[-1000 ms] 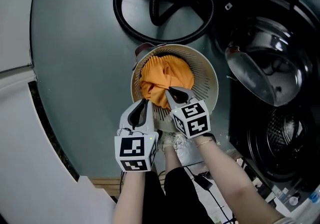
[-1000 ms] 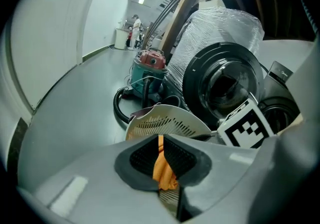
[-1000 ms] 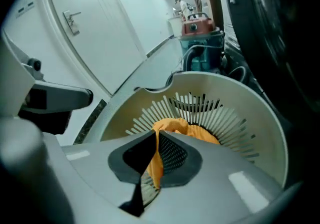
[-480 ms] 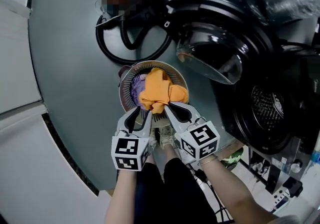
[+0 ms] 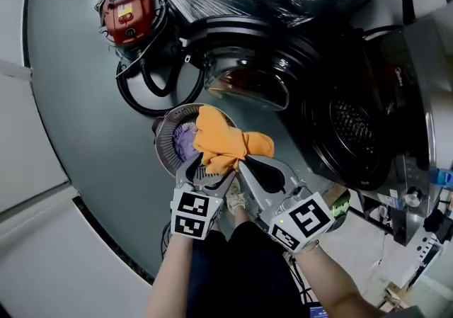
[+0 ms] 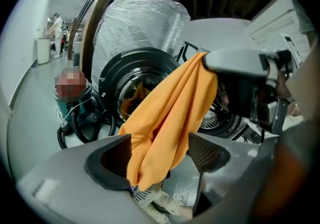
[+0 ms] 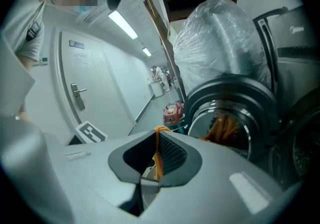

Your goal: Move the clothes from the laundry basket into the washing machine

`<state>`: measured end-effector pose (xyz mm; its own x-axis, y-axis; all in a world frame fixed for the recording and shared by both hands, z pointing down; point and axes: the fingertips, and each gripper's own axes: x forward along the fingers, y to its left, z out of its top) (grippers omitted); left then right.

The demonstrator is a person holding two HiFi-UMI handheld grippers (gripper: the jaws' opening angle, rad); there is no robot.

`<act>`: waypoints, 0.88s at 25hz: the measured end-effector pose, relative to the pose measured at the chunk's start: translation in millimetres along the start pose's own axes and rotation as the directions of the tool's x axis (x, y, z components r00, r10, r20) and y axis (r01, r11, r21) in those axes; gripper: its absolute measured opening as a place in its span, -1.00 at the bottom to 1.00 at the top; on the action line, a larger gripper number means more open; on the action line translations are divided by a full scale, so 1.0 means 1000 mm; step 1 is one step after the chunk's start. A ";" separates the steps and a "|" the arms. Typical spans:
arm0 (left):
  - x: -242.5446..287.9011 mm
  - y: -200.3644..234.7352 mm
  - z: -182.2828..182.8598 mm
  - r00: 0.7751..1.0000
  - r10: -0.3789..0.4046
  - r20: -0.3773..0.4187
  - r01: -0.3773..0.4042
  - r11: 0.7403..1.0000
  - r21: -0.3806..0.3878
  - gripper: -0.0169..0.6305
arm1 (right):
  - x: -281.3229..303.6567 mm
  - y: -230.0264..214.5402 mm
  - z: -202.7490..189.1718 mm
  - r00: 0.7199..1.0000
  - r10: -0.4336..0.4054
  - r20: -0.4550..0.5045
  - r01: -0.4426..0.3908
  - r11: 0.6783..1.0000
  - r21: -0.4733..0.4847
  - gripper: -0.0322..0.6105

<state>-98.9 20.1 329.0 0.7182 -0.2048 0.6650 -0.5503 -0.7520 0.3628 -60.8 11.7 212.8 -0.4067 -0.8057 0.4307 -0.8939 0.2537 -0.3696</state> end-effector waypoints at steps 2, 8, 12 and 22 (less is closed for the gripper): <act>0.005 -0.007 0.006 1.000 -0.005 -0.010 0.005 1.000 0.024 0.13 | -0.022 -0.001 0.016 0.999 -0.021 0.041 0.021 1.000 -0.002 -0.77; 0.023 -0.039 0.021 0.992 -0.112 -0.060 0.119 0.985 0.124 0.13 | -0.080 -0.010 0.041 0.984 -0.110 0.141 0.107 0.994 0.026 -0.77; 0.041 -0.078 0.025 0.974 -0.214 -0.079 0.224 0.962 0.157 -0.39 | -0.116 -0.029 0.033 0.966 -0.197 0.169 0.192 0.980 0.049 -0.77; 0.088 -0.136 0.024 0.953 -0.268 -0.141 0.287 0.947 0.143 -0.67 | -0.180 -0.141 -0.036 0.848 -0.517 0.117 0.508 0.855 0.104 -0.78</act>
<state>48.8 89.4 322.5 0.7719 0.0943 0.6288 -0.2544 -0.8605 0.4414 131.9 140.3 217.1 0.1397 -0.8769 0.4600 -0.9515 -0.2474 -0.1827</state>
